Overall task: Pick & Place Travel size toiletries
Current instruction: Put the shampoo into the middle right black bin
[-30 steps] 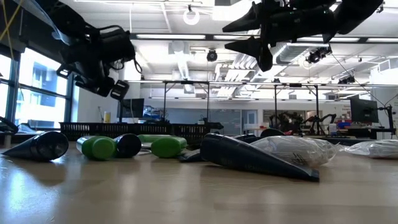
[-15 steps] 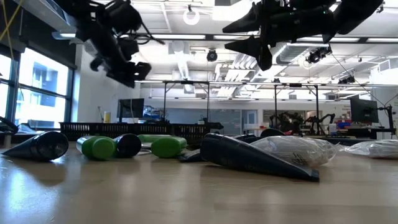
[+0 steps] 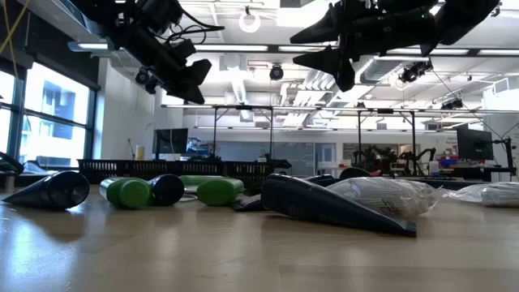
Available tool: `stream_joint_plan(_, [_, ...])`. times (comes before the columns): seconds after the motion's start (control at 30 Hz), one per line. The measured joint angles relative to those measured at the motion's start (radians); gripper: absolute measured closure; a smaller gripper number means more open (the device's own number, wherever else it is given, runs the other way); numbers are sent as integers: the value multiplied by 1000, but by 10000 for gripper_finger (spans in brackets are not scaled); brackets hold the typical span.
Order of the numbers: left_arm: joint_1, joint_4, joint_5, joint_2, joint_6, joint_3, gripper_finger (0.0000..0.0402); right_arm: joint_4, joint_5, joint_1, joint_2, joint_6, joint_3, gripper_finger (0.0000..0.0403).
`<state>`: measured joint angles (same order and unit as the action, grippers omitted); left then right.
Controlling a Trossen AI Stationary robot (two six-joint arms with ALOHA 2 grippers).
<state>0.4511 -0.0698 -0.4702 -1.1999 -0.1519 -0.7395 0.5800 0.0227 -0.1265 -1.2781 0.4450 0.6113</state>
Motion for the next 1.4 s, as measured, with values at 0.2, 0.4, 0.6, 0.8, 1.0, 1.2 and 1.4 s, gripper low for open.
stream_joint_plan(0.2, [0,4,241,0,77,0,378,0,0,0,0,1,0,214])
stream_joint_plan(0.4, [0,-98,411,0,95,64,378,0,-2,0,0,2,0,214])
stream_joint_plan(0.6, [0,-343,487,25,77,212,378,0,-43,0,0,-5,0,214])
stream_joint_plan(0.8, [0,-400,544,85,91,296,378,-5,-80,-13,0,-30,0,214])
stream_joint_plan(1.0, [-18,-398,595,184,204,341,378,-176,-79,-20,0,-75,53,235])
stream_joint_plan(1.2, [-47,-296,597,298,281,359,378,-410,-28,-20,0,-210,171,260])
stream_joint_plan(1.4, [-47,-171,619,383,288,359,378,-418,-26,-40,0,-291,191,266])
